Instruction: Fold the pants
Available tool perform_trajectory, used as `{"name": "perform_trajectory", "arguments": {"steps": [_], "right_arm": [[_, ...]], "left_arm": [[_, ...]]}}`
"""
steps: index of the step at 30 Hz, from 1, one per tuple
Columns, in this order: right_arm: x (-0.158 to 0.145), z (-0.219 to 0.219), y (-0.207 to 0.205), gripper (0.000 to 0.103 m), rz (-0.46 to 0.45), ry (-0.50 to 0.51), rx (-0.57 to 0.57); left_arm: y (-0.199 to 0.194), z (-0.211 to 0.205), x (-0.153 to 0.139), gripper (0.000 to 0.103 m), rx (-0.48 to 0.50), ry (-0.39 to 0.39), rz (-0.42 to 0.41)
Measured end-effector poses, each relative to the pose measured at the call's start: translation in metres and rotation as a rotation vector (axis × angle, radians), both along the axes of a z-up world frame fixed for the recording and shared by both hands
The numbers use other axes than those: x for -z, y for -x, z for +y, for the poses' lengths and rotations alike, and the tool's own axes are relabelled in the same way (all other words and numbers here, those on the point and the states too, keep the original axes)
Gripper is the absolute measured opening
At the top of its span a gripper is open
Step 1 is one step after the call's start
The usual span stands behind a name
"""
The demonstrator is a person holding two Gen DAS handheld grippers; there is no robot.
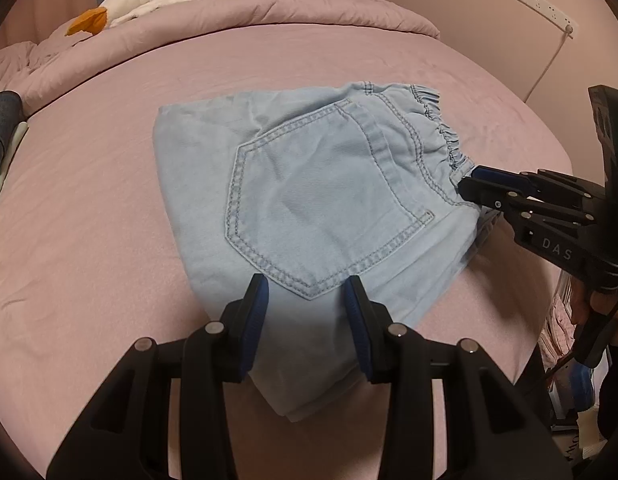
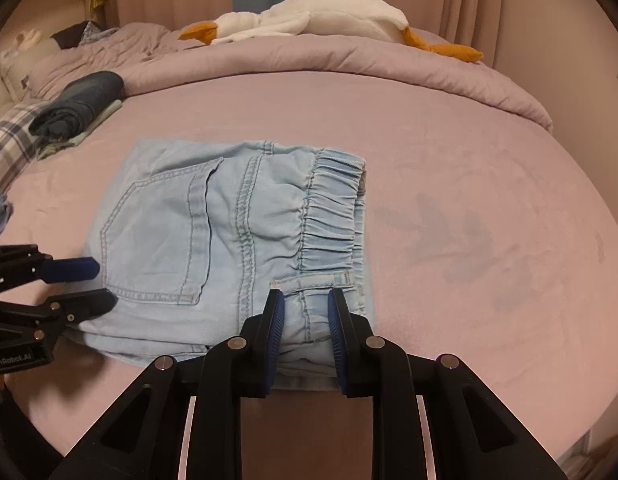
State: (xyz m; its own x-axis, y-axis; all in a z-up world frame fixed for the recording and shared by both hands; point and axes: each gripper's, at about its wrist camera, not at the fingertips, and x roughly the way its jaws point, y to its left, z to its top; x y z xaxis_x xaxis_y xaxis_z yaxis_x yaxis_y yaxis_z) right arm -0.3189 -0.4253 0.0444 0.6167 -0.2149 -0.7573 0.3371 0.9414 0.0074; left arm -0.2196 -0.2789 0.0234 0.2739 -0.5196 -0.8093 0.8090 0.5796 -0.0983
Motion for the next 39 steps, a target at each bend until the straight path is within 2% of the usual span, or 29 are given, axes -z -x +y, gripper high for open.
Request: {"name": "perform_trajectory", "arguments": {"steps": [12,16,20,24,27,28,31,32,35,38,39], "right_arm": [[-0.001,-0.008,0.004,0.023,-0.042,-0.057,0.015],[-0.019,-0.009,0.014,0.028,-0.129,-0.091,0.038],[-0.029,0.004,0.007,0.028,-0.178,-0.088,-0.03],[-0.021,0.021,-0.01,0.028,-0.144,-0.087,-0.094],[0.002,0.03,-0.021,0.028,-0.016,-0.049,-0.112],[0.01,0.031,-0.022,0.028,0.002,-0.044,-0.111],[0.01,0.025,-0.018,0.029,-0.022,-0.082,-0.097],[0.008,0.023,-0.018,0.029,-0.021,-0.098,-0.094],[0.001,0.016,-0.012,0.036,-0.052,-0.157,-0.101],[-0.009,-0.003,0.003,0.049,-0.126,-0.252,-0.068],[-0.011,-0.008,0.01,0.049,-0.152,-0.281,-0.053]], "left_arm": [[-0.001,-0.003,-0.001,0.039,-0.002,-0.014,0.004],[-0.002,-0.006,-0.001,0.039,-0.005,-0.022,0.003],[-0.002,-0.007,0.0,0.039,-0.009,-0.021,0.003],[-0.003,-0.008,0.0,0.039,-0.01,-0.021,0.002],[-0.002,-0.008,0.001,0.039,-0.009,-0.022,-0.002],[-0.002,-0.007,0.001,0.039,-0.011,-0.02,-0.001],[-0.003,-0.004,-0.001,0.039,-0.024,0.001,0.013],[-0.003,-0.002,-0.002,0.041,-0.03,0.013,0.022],[-0.006,0.01,-0.006,0.06,-0.068,0.064,0.041],[-0.01,0.021,-0.009,0.063,-0.128,0.087,0.036],[-0.012,0.025,-0.009,0.064,-0.149,0.092,0.043]]}}
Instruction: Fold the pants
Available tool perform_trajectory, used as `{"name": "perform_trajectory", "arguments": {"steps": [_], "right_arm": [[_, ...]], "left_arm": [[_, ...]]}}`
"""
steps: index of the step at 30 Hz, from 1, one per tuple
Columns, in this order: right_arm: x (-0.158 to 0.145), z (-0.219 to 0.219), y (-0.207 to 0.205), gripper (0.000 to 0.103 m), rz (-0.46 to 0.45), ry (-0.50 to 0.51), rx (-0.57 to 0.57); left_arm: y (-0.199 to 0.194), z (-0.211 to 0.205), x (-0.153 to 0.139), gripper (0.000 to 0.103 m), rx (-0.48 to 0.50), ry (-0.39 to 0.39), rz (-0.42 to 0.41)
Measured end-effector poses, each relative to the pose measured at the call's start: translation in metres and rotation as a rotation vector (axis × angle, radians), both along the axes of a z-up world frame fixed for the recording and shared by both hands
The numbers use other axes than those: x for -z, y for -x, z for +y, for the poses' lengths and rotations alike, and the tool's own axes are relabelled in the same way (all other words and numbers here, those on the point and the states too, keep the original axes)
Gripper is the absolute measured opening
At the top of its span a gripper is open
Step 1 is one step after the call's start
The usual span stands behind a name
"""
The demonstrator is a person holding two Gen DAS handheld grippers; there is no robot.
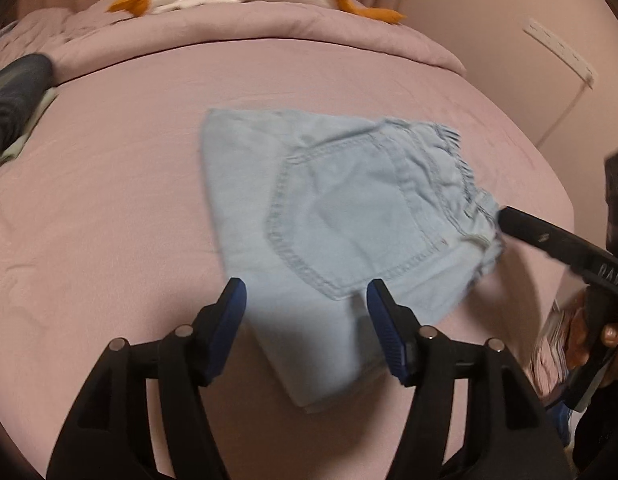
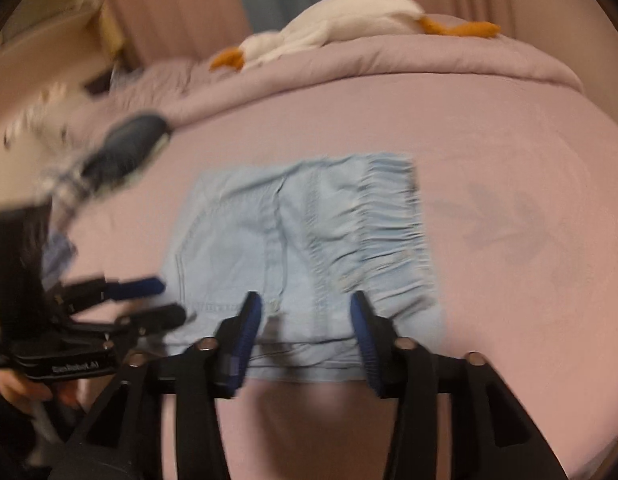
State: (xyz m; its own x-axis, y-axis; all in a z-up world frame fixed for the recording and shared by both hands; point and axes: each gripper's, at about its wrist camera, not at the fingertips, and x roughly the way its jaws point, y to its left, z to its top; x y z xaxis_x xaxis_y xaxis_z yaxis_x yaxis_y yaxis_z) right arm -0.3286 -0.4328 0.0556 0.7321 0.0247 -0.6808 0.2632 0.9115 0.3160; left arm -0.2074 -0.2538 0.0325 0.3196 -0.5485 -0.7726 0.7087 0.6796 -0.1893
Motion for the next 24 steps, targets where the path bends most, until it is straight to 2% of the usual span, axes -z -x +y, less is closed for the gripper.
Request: {"name": "perform_trajectory", "arguments": {"steps": [1,2,3,6,9,13,16,18,24], "right_arm": [[-0.001,-0.008,0.007,0.054,-0.027,-0.042,0.021],[-0.001,-0.016,0.012,0.064,-0.032,-0.052,0.061],[0.0,-0.023,0.016,0.067,-0.028,-0.053,0.1],[0.008,-0.045,0.028,0.068,-0.031,-0.138,0.185],[0.026,-0.061,0.037,0.068,-0.014,-0.28,0.233],[0.05,-0.07,0.04,0.068,0.019,-0.479,0.248],[0.057,-0.08,0.035,0.075,-0.002,-0.599,0.234],[0.059,-0.083,0.027,0.077,0.012,-0.638,0.213],[0.053,-0.085,-0.004,0.077,0.088,-0.614,0.127]], "left_arm": [[-0.002,0.003,0.001,0.065,-0.013,0.006,0.009],[-0.005,0.007,0.003,0.066,-0.027,0.008,0.023],[-0.006,0.009,0.004,0.066,-0.037,0.005,0.033],[-0.012,0.016,0.011,0.07,-0.061,0.009,0.079],[-0.02,0.024,0.018,0.076,-0.069,0.059,0.19],[-0.027,0.028,0.019,0.08,-0.065,0.101,0.249],[-0.031,0.025,0.019,0.08,-0.058,0.136,0.297],[-0.034,0.023,0.018,0.08,-0.046,0.158,0.323],[-0.049,0.012,0.02,0.08,-0.017,0.206,0.378]]}}
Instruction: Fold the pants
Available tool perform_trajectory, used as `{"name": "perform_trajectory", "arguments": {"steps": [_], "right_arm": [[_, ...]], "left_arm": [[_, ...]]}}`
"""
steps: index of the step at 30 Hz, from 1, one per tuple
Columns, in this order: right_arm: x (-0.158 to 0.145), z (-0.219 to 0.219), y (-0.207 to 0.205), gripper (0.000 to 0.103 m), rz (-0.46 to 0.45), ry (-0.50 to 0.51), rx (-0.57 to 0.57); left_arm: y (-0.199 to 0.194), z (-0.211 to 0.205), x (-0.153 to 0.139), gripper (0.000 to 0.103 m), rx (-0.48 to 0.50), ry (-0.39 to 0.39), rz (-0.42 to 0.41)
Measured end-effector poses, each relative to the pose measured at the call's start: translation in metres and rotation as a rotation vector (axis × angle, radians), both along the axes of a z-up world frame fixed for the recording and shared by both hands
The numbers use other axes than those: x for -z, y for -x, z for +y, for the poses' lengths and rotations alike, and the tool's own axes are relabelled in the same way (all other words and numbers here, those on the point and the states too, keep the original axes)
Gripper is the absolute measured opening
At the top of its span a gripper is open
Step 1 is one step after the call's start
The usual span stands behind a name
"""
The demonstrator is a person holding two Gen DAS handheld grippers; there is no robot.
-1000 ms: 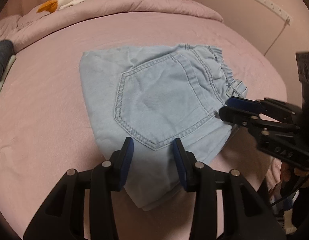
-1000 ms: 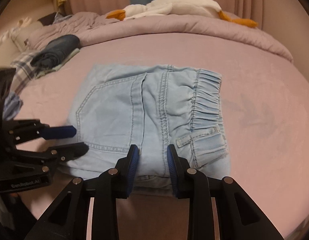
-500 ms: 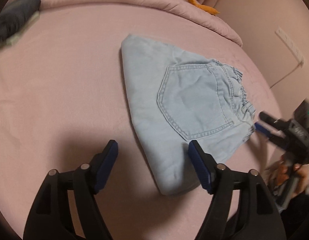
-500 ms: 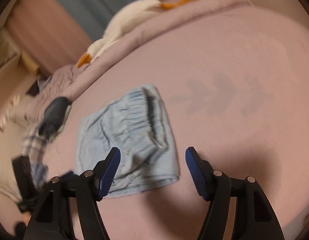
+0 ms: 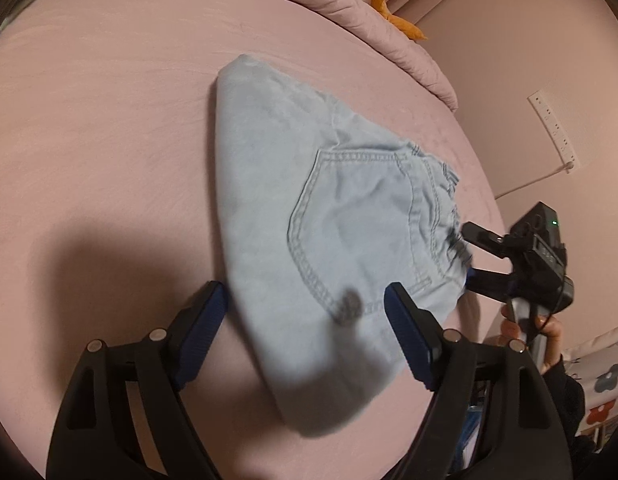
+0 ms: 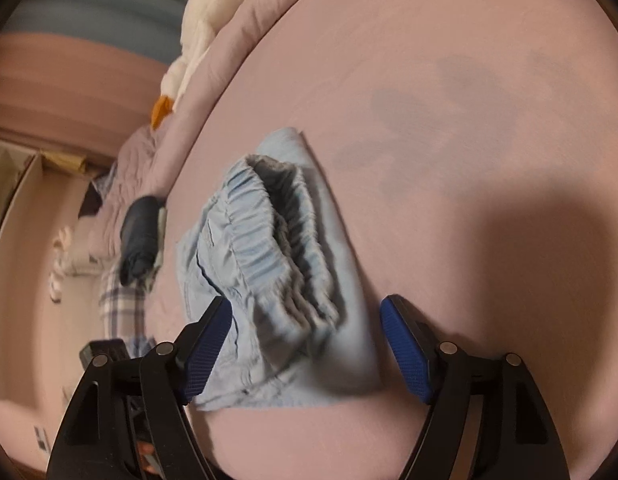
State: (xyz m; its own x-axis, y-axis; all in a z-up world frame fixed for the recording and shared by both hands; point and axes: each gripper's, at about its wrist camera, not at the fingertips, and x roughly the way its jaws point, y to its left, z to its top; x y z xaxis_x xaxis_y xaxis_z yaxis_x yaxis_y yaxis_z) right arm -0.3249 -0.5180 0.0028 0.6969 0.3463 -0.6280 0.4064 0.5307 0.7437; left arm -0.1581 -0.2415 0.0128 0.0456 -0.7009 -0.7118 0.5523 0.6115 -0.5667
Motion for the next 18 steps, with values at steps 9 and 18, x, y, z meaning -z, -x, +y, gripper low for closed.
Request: {"name": "perform_trajectory", "arguments": {"steps": [9,18], "right_arm": [[-0.001,0.006,-0.038,0.082,-0.005,0.039,-0.163],[-0.003,0.011,-0.06,0.082,-0.013,0.131,-0.259]], "left_arm": [[-0.018,-0.016,-0.001,0.08,0.044,0.053,0.022],[-0.027,-0.046,-0.001,0.08,0.081,0.06,-0.008]]}}
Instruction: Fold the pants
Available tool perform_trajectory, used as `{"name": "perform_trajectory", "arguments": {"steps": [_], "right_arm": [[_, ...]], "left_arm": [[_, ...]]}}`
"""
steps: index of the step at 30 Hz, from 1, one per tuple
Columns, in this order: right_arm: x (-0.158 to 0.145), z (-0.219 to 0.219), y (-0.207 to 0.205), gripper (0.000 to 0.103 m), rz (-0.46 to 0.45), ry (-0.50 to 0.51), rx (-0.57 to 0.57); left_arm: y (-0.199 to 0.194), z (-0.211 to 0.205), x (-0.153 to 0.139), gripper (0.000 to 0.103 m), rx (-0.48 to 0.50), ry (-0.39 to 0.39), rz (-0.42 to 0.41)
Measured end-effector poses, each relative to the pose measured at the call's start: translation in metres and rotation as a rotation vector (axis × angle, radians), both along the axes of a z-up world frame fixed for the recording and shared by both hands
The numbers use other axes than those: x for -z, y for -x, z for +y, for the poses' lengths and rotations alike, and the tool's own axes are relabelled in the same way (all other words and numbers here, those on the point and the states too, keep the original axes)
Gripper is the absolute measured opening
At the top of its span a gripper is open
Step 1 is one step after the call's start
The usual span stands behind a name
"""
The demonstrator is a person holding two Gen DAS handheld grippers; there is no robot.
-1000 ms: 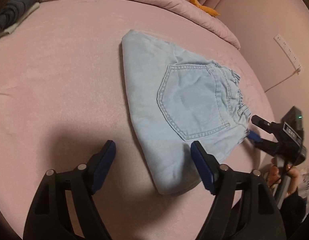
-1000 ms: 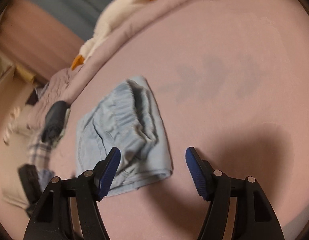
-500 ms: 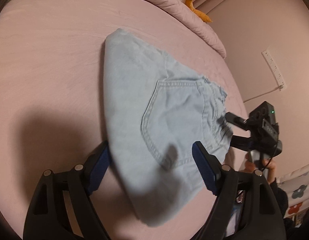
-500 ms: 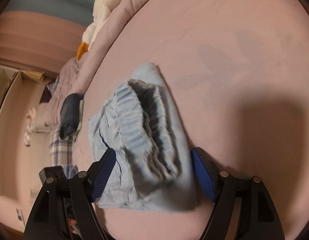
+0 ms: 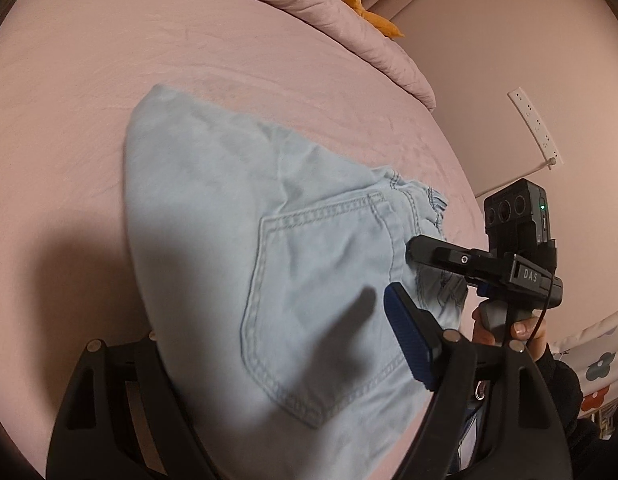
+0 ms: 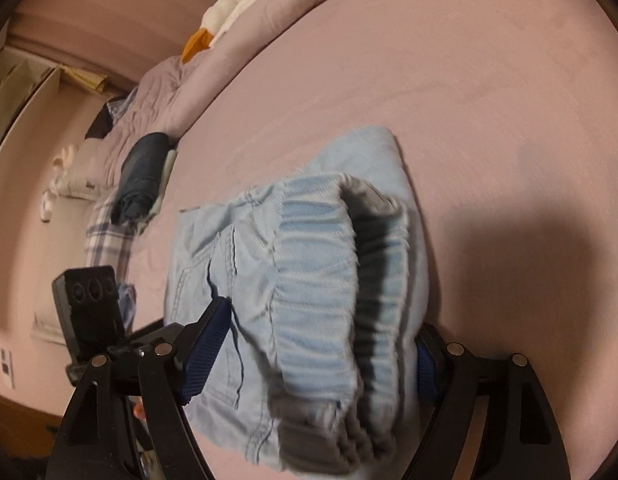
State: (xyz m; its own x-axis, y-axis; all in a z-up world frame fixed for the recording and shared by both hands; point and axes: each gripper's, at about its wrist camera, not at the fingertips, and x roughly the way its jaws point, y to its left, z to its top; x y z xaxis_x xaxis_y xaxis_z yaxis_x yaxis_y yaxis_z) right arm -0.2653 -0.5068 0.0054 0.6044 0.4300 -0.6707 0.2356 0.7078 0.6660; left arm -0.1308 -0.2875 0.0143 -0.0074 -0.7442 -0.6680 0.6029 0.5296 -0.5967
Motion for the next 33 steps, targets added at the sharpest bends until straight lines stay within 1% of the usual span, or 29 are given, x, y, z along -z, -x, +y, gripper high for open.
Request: {"name": "perform_trajectory", "arguments": {"steps": [2,4,5,6,7,9,10,13,18,19,21,23,26,29,33], "right_arm": [[-0.001,0.002,-0.002,0.082,-0.008,0.019,0.002],[-0.002,0.003,-0.002,0.082,-0.022,0.036,0.009],[-0.002,0.005,-0.002,0.082,-0.03,0.048,0.015],[-0.003,0.008,0.0,0.082,-0.035,0.067,0.024],[-0.005,0.012,0.001,0.082,-0.037,0.087,0.031],[-0.009,0.021,0.003,0.08,-0.033,0.157,0.045],[-0.012,0.028,0.003,0.079,-0.027,0.207,0.052],[-0.019,0.041,0.005,0.074,-0.01,0.302,0.066],[-0.033,0.051,0.011,0.064,-0.015,0.4,0.094],[-0.036,0.054,0.013,0.061,-0.022,0.423,0.095],[-0.041,0.06,0.015,0.059,-0.034,0.457,0.098],[-0.048,0.066,0.018,0.054,-0.057,0.473,0.096],[-0.055,0.078,0.019,0.051,-0.081,0.495,0.095],[-0.06,0.091,0.019,0.05,-0.103,0.522,0.091],[-0.068,0.11,0.016,0.049,-0.128,0.52,0.063]], "left_arm": [[0.0,-0.004,0.0,0.079,0.001,-0.01,-0.011],[0.003,-0.004,-0.002,0.07,-0.002,-0.044,-0.047],[0.005,-0.005,-0.003,0.062,-0.006,-0.07,-0.073],[0.007,-0.004,-0.004,0.059,-0.009,-0.085,-0.089],[0.007,-0.003,-0.005,0.057,-0.013,-0.093,-0.095],[0.006,-0.002,-0.003,0.051,-0.025,-0.101,-0.098],[0.006,-0.001,-0.003,0.049,-0.03,-0.106,-0.1],[0.009,0.0,-0.005,0.042,-0.048,-0.135,-0.127],[0.018,0.004,-0.012,0.035,-0.078,-0.165,-0.181],[0.02,0.006,-0.014,0.032,-0.082,-0.167,-0.189],[0.024,0.01,-0.018,0.032,-0.088,-0.169,-0.208],[0.028,0.013,-0.022,0.032,-0.096,-0.169,-0.222],[0.033,0.021,-0.03,0.032,-0.112,-0.16,-0.243],[0.038,0.029,-0.039,0.032,-0.127,-0.16,-0.264],[0.042,0.046,-0.05,0.032,-0.15,-0.15,-0.29]]}}
